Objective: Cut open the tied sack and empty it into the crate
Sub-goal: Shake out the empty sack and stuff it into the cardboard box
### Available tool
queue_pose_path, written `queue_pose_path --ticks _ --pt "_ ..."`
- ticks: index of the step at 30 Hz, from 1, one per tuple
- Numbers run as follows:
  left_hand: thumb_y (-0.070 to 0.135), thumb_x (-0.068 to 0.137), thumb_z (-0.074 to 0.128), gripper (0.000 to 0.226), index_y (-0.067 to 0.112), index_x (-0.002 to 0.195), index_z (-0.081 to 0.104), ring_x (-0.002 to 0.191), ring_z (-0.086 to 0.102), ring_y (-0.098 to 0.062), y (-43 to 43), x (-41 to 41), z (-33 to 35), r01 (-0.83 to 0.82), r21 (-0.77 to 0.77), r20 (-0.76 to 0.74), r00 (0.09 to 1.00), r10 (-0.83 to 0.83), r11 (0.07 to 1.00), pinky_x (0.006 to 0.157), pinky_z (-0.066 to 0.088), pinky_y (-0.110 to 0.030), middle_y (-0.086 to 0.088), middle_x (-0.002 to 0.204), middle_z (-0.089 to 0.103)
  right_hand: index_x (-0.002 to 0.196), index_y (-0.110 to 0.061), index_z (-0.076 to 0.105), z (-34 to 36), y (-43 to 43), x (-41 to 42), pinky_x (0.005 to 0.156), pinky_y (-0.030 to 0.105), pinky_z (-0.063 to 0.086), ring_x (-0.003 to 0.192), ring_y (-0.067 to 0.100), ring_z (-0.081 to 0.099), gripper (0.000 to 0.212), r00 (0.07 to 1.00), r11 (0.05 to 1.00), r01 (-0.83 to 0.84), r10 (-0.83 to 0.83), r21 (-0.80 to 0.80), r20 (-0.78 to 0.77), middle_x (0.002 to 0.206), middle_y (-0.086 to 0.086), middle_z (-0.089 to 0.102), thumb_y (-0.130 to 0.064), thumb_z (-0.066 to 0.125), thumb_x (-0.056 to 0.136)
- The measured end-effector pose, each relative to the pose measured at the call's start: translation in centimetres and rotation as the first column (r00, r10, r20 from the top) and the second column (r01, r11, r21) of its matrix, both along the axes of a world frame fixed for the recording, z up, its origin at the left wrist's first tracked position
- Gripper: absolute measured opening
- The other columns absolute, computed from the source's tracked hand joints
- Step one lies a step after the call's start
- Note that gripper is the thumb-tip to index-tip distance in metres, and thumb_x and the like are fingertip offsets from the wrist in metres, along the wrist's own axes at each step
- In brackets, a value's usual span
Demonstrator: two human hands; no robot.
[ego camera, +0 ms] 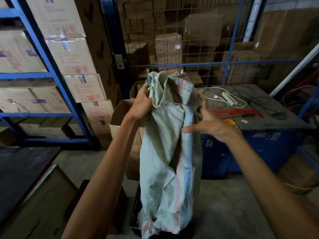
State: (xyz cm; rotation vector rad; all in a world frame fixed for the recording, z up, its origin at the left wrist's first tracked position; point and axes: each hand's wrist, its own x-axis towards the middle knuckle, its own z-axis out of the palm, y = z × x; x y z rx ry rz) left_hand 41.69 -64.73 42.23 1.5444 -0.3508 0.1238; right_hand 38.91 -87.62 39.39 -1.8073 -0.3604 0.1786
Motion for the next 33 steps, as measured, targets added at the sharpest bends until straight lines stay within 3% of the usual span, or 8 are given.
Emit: queue_pose_path --ticks 5,11,14,16,18,21,28,33 --pt "0.016 0.075 0.084 0.077 0.011 0.143 0.048 0.123 0.064 -0.037 -2.2 -0.9 1.0 0.071 0.163 -0.033 0.997 -0.066 0.984 0.099 0.056 -0.055 -0.019 0.136 0.063 0.122 -0.011 0.066 -3.4 5.2 0.2 0.097 0.042 0.055 0.107 0.019 0.069 0.066 0.951 0.896 0.308 -0.285 0.321 -0.117 0.114 0.003 0.074 -0.01 0.091 0.061" --pt "-0.003 0.071 0.084 0.103 0.025 0.153 0.028 0.13 0.06 -0.026 4.7 -3.6 -1.5 0.06 0.03 -0.044 0.997 -0.059 0.998 0.101 0.055 -0.041 -0.015 0.148 0.053 0.115 -0.013 0.071 -3.0 3.0 2.0 0.094 0.044 0.056 0.101 0.02 0.072 0.061 0.9 0.812 0.436 -0.38 0.389 -0.216 0.109 0.004 0.076 -0.018 0.091 0.058" --pt "0.008 0.06 0.096 0.137 0.03 0.16 0.006 0.146 0.037 -0.018 4.6 -4.9 -7.2 -0.055 0.314 -0.133 0.986 0.101 0.948 0.112 0.04 -0.035 -0.007 0.165 0.029 0.103 -0.016 0.075 -2.1 2.7 2.3 0.094 0.045 0.056 0.099 0.021 0.073 0.041 0.918 0.806 0.392 -0.313 0.443 -0.243 0.105 0.005 0.077 -0.012 0.088 0.064" --pt "0.007 0.06 0.098 0.128 0.015 0.16 0.019 0.147 0.04 -0.019 2.0 -5.2 -10.7 0.097 0.43 -0.222 0.975 0.0 0.898 0.113 0.042 -0.033 -0.009 0.162 0.037 0.108 -0.01 0.074 -1.9 4.5 1.7 0.092 0.041 0.057 0.098 0.022 0.073 0.05 0.94 0.815 0.319 -0.208 0.484 -0.27 0.104 0.007 0.077 -0.013 0.088 0.059" --pt "-0.004 0.075 0.085 0.064 -0.003 0.134 0.059 0.124 0.063 -0.023 -1.9 -5.5 -12.8 0.082 0.531 -0.173 0.985 0.013 0.843 0.097 0.052 -0.027 -0.015 0.135 0.066 0.124 -0.006 0.064 -2.1 6.8 0.9 0.085 0.032 0.058 0.097 0.017 0.072 0.07 0.968 0.856 0.243 -0.182 0.456 -0.172 0.107 0.006 0.075 -0.008 0.089 0.058" --pt "0.001 0.084 0.076 0.023 0.01 0.105 0.075 0.092 0.067 -0.005 -5.1 -4.8 -14.3 -0.122 0.488 -0.048 0.985 0.166 0.864 0.083 0.051 -0.024 0.0 0.106 0.073 0.143 -0.017 0.036 -1.8 7.1 0.1 0.105 0.035 0.048 0.127 0.015 0.055 0.106 0.987 0.965 0.072 -0.106 0.253 0.123 0.139 0.004 0.056 -0.019 0.095 0.055" --pt "0.014 0.08 0.08 0.021 0.003 0.093 0.067 0.081 0.073 -0.006 -2.4 -3.9 -8.5 -0.305 0.027 -0.202 0.931 0.304 0.952 0.078 0.062 -0.028 0.003 0.087 0.078 0.15 -0.047 -0.013 -6.0 -2.8 -1.4 0.121 0.048 0.017 0.151 0.011 0.004 0.147 0.997 0.983 -0.037 0.05 -0.182 0.066 0.165 -0.004 -0.005 -0.04 0.095 0.05" --pt "0.019 0.058 0.079 0.068 0.001 0.122 0.063 0.104 0.069 -0.03 -4.0 -1.7 -1.0 -0.123 -0.306 -0.191 0.979 0.066 0.944 0.087 0.06 -0.039 -0.018 0.117 0.069 0.149 -0.02 0.016 -11.5 1.2 -1.6 0.118 0.039 0.031 0.141 0.017 0.034 0.155 0.998 0.992 -0.019 0.01 -0.124 -0.067 0.153 0.001 0.033 -0.063 0.092 0.021"
